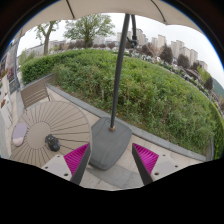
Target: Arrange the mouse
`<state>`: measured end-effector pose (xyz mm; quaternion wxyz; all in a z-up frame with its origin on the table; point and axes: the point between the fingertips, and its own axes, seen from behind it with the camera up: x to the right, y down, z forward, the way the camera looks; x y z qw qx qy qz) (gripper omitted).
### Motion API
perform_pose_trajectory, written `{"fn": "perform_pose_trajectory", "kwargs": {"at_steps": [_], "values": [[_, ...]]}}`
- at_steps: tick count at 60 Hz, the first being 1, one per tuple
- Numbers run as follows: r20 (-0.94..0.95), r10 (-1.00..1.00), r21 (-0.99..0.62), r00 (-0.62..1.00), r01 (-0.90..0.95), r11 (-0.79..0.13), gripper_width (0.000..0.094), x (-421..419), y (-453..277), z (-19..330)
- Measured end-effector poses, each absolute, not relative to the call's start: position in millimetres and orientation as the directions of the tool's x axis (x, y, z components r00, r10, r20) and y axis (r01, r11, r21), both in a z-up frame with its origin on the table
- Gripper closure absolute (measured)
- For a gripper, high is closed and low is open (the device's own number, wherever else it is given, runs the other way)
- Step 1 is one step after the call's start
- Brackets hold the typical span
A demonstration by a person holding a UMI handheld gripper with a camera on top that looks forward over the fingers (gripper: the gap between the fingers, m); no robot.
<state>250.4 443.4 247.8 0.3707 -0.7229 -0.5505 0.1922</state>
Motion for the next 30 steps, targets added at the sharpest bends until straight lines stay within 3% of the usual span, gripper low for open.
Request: {"fn": "perform_pose_trajectory", "kwargs": {"at_steps": [30], "values": [[0.119,0.960,-0.727,0.252,0.681,-0.088,0.0081,238,395,222]]}}
